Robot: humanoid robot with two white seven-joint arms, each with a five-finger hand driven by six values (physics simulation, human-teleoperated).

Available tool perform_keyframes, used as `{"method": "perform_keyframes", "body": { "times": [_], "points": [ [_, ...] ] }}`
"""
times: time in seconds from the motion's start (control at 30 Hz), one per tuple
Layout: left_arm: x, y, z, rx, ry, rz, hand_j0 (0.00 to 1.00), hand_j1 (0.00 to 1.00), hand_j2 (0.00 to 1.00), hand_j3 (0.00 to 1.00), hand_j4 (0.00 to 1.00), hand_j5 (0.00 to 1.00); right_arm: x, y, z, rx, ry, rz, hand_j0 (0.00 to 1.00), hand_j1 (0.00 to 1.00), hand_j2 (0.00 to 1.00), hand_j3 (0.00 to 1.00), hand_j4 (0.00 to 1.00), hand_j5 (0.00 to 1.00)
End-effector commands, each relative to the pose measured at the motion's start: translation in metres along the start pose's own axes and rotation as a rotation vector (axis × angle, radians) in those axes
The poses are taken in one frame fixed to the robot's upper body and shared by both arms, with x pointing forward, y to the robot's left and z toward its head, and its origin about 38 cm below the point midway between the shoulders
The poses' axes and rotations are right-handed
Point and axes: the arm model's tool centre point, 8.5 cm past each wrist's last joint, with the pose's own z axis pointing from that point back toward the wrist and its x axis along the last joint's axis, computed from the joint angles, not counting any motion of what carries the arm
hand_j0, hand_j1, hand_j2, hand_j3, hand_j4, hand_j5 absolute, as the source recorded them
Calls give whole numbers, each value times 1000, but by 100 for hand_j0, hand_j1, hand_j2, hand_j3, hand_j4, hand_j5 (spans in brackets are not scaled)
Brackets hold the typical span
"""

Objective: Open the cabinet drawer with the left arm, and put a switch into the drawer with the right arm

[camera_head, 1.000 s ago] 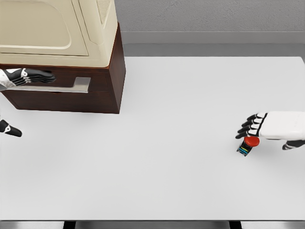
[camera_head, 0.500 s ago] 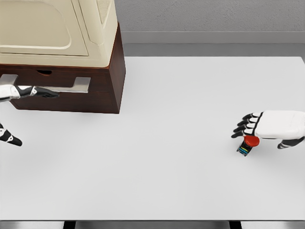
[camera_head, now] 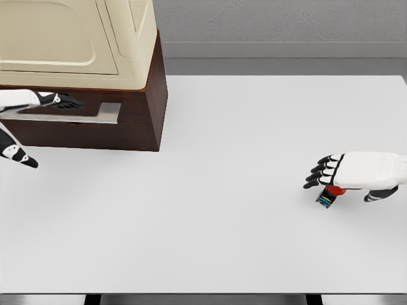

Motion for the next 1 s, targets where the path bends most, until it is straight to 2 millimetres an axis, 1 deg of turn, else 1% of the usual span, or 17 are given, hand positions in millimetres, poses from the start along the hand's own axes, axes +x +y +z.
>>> {"method": "perform_keyframes", "body": {
  "times": [0.0, 0.2, 0.3, 0.43, 0.53, 0.57, 0.63, 0.7, 0.97],
  "points": [
    [-2, 3, 2, 13, 19, 15, 100, 100, 100, 100, 100, 100, 0, 1, 0, 3, 3, 0, 100, 100, 100, 100, 100, 100],
    [-7, 6, 2, 54, 60, 41, 100, 100, 100, 100, 100, 100, 1, 3, -2, 10, -4, -3, 100, 100, 100, 100, 100, 100],
    [-12, 11, 1, 105, 76, 52, 100, 100, 100, 100, 100, 100, 1, 3, -2, 11, -3, -3, 100, 100, 100, 100, 100, 100],
    [-15, 8, -1, 98, 78, 64, 100, 100, 100, 100, 100, 100, 1, 3, -2, 12, -2, -2, 100, 100, 100, 100, 100, 100],
    [-18, 1, -4, 94, 51, 142, 100, 100, 100, 100, 100, 100, 0, 4, -2, 17, 4, 7, 100, 100, 100, 100, 100, 100],
    [-18, 1, -3, 98, 49, 150, 100, 100, 100, 100, 100, 100, 0, 3, -2, 16, 4, 8, 100, 100, 100, 100, 100, 100],
    [-26, 7, 1, 158, 57, 192, 100, 100, 100, 100, 100, 100, 0, 3, -2, 16, 4, 8, 100, 100, 100, 100, 100, 100],
    [-29, 7, 1, 181, 65, 198, 100, 100, 100, 100, 100, 100, 0, 3, -2, 16, 4, 8, 100, 100, 100, 100, 100, 100],
    [-38, -4, -1, 157, 89, 196, 100, 100, 100, 100, 100, 100, -1, 4, -2, 25, 12, 16, 100, 100, 100, 100, 100, 100]
  ]
}}
